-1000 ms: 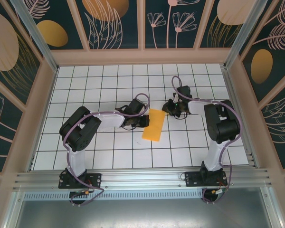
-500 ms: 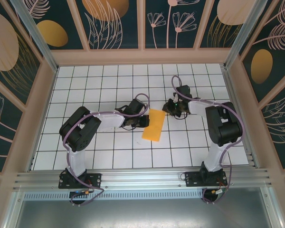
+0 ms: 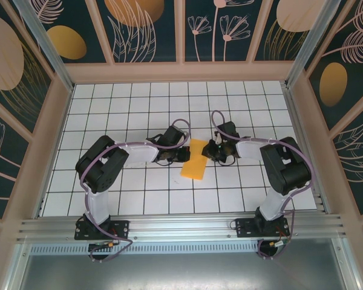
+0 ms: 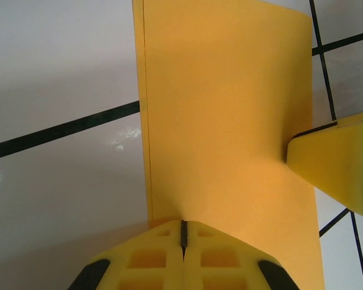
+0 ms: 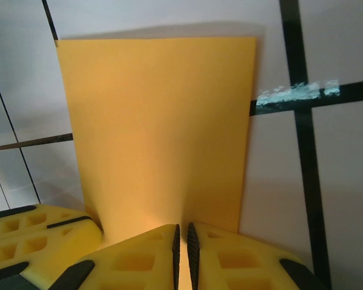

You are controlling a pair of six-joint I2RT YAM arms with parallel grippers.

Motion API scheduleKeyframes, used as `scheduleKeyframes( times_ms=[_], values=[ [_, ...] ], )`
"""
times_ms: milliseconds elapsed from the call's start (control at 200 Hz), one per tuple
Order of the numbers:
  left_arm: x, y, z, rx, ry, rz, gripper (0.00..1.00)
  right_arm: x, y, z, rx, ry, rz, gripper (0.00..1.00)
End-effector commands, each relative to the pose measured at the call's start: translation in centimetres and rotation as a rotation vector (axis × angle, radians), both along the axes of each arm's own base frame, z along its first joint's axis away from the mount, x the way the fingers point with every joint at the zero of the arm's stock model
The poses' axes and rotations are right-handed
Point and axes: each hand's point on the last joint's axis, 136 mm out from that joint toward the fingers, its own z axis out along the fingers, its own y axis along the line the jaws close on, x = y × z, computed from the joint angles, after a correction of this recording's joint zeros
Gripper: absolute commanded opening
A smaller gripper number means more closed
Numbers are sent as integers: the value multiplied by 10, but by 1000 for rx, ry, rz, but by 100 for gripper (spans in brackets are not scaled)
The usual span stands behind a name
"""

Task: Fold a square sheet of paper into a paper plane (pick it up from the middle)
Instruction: First fold the paper in half at the center of the table.

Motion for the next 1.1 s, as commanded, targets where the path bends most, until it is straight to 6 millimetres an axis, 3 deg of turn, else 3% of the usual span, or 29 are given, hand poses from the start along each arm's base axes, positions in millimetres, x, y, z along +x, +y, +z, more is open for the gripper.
scheduleKeyframes(
  times_ms=[0,135,270,360,610,896,1091],
  values=[
    [-32,39,-50,186,130,24,0,2,-3,-5,-19,-2,-23,18],
    [-32,38,-49,185,130,23,0,1,2,16,14,-43,-5,18],
    [-32,39,-48,186,129,25,0,-12,11,32,71,-64,27,19],
    [-32,40,-49,187,130,24,0,-26,19,28,98,-49,61,19],
    [-33,40,-48,185,132,24,0,-45,11,-13,36,33,46,19],
    [-32,38,-45,175,128,26,0,-50,26,29,99,-47,73,20],
    [-31,37,-42,173,123,24,0,-74,23,10,84,3,62,20]
  ],
)
